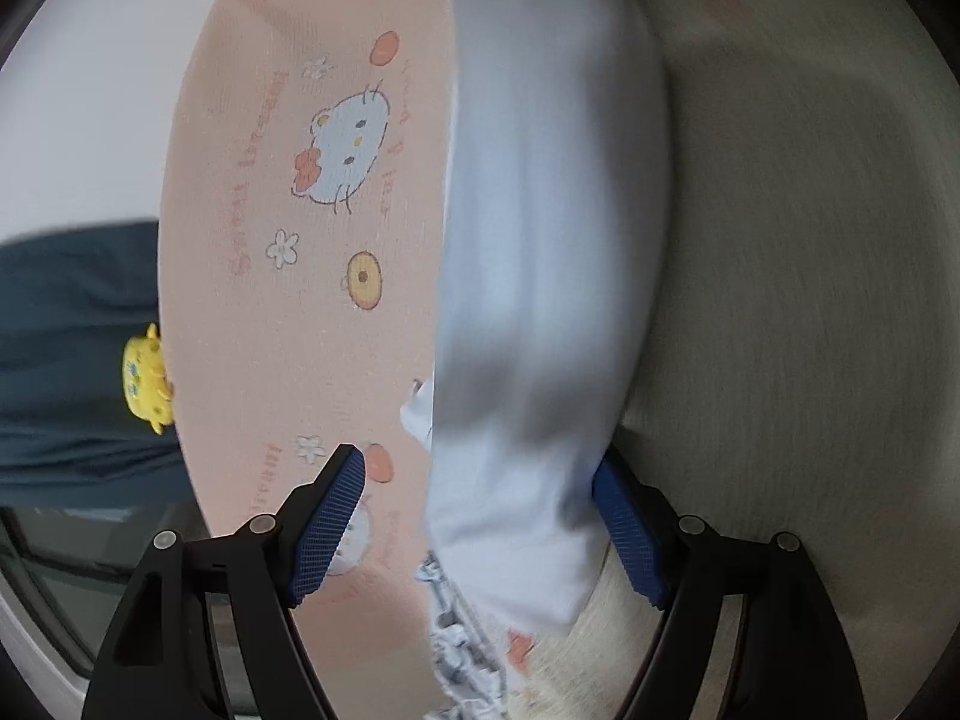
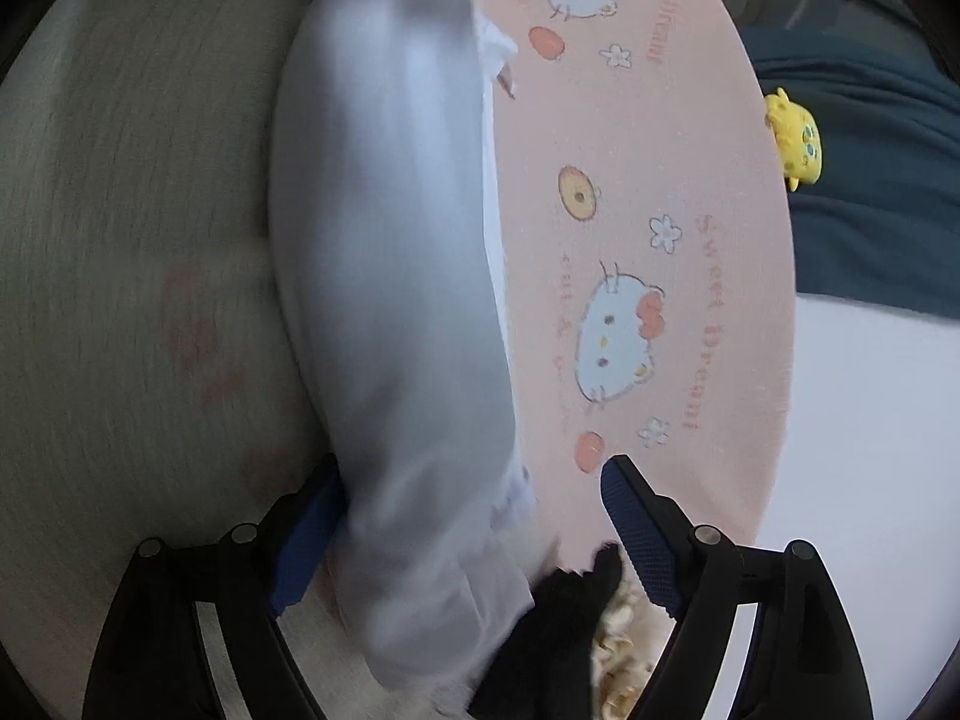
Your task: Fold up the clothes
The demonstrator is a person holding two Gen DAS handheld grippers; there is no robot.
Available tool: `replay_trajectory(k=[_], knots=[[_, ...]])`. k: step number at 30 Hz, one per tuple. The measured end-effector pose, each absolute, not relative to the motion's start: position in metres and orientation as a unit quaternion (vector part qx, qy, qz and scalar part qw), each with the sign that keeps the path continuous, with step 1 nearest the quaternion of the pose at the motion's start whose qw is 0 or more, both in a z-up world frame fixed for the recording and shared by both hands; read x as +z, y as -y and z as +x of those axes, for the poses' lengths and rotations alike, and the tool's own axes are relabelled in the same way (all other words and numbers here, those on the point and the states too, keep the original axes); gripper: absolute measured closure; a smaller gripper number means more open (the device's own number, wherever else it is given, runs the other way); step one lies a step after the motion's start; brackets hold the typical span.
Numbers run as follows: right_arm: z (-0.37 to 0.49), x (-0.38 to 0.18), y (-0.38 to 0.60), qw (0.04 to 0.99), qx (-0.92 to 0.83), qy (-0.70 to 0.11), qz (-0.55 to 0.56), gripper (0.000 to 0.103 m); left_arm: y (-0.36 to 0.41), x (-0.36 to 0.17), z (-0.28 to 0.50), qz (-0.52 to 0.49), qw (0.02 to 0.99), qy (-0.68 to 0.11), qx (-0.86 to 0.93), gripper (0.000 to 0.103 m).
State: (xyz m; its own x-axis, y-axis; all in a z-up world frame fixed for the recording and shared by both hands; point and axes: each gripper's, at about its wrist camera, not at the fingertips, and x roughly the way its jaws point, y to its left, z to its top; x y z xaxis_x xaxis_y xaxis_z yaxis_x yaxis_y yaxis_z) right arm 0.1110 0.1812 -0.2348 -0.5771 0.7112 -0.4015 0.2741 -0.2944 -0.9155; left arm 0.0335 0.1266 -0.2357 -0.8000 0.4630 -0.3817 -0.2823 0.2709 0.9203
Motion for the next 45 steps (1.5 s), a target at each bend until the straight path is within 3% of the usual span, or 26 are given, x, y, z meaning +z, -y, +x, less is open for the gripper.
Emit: replay_trajectory(k=[9,16,25,28,29,31,34,35,39,41,45], knots=[[0.123,-0.240,-0.193,0.171,0.667,0.569,-0.450,0.018,-0.123,-0.226,0.013,-0.005,0.323,-0.708,0.628,0.027],[0.108,-0.241,-0.174,0.161,0.670,0.603,-0.402,0.018,-0.147,-0.232,0.036,0.045,0.330,-0.705,0.626,0.027],[0.116,-0.241,-0.203,0.195,0.675,0.573,-0.422,0.018,-0.133,-0.234,0.018,0.046,0.307,-0.725,0.614,0.027],[0.106,-0.245,-0.202,0.177,0.665,0.561,-0.460,0.032,-0.147,-0.229,0.005,0.008,0.302,-0.721,0.623,0.027],[0.103,-0.246,-0.202,0.173,0.663,0.556,-0.470,0.045,-0.151,-0.229,0.001,-0.012,0.298,-0.718,0.629,0.027],[0.102,-0.247,-0.202,0.167,0.666,0.545,-0.481,0.048,-0.152,-0.230,-0.001,-0.024,0.297,-0.709,0.639,0.027],[0.105,-0.254,-0.198,0.165,0.672,0.535,-0.485,0.068,-0.146,-0.231,0.000,-0.032,0.316,-0.691,0.649,0.044],[0.106,-0.257,-0.196,0.166,0.673,0.536,-0.483,0.077,-0.143,-0.232,0.001,-0.036,0.322,-0.685,0.652,0.056],[0.107,-0.268,-0.189,0.178,0.660,0.547,-0.483,0.081,-0.139,-0.244,0.009,-0.045,0.331,-0.679,0.654,0.092],[0.105,-0.266,-0.190,0.172,0.663,0.541,-0.488,0.081,-0.134,-0.248,0.016,-0.042,0.324,-0.685,0.651,0.097],[0.104,-0.268,-0.189,0.176,0.665,0.541,-0.484,0.082,-0.136,-0.246,0.016,-0.053,0.325,-0.684,0.651,0.097]])
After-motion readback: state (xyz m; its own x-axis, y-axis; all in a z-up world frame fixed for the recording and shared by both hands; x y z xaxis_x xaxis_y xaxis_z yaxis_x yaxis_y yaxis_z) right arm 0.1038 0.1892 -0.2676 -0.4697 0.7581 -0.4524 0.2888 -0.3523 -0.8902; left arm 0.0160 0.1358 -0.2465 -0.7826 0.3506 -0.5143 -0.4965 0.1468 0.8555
